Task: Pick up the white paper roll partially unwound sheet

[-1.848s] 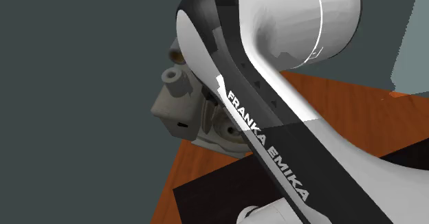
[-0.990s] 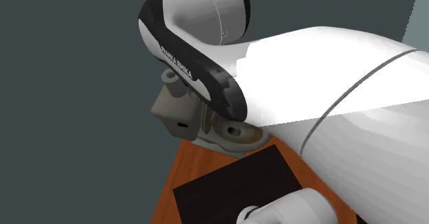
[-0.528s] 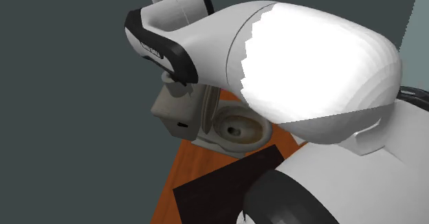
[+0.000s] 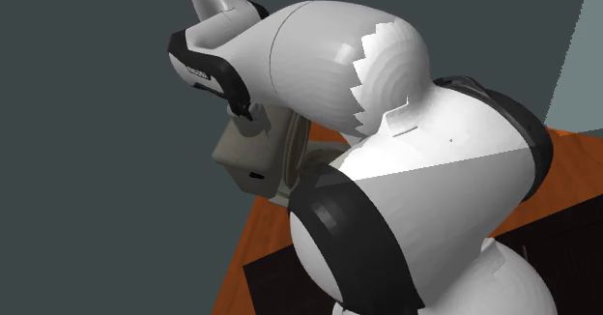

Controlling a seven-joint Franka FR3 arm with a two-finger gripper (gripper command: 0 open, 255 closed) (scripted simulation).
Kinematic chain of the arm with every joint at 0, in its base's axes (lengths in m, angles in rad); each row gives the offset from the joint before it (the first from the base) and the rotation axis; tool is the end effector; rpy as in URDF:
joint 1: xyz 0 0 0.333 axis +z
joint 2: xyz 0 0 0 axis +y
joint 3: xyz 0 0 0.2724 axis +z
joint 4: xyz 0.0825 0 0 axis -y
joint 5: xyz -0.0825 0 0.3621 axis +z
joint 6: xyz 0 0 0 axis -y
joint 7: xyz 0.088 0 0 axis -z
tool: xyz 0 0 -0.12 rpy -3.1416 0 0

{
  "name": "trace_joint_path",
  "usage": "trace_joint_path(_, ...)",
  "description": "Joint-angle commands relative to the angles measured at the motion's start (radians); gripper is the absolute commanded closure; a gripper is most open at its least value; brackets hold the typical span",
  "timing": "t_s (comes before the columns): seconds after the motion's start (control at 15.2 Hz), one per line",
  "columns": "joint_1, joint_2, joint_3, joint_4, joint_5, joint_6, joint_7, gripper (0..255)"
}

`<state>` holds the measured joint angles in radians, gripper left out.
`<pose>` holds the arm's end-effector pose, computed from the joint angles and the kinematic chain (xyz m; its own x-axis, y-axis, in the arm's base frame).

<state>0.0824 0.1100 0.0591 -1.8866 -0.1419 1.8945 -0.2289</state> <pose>0.5477 0.0652 0.3927 0.9070 0.4009 -0.1294 0.4138 -0.9054 0.0955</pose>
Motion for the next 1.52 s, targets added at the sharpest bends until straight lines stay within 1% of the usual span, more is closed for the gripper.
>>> trace_joint_path(0.0,0.001,0.010,0.000,-0.020,-0.003,0.029,0.005,0)
trace_joint_path(0.2,0.000,0.025,0.000,-0.049,-0.006,0.073,0.011,0)
trace_joint_path(0.33,0.000,0.025,0.000,-0.049,-0.006,0.073,0.011,0)
trace_joint_path(0.4,0.000,0.027,0.000,-0.047,-0.007,0.073,0.011,255)
trace_joint_path(0.99,0.000,0.025,0.000,-0.049,-0.006,0.073,0.011,255)
trace_joint_path(1.45,0.001,-0.003,0.001,0.011,0.000,-0.014,-0.001,255)
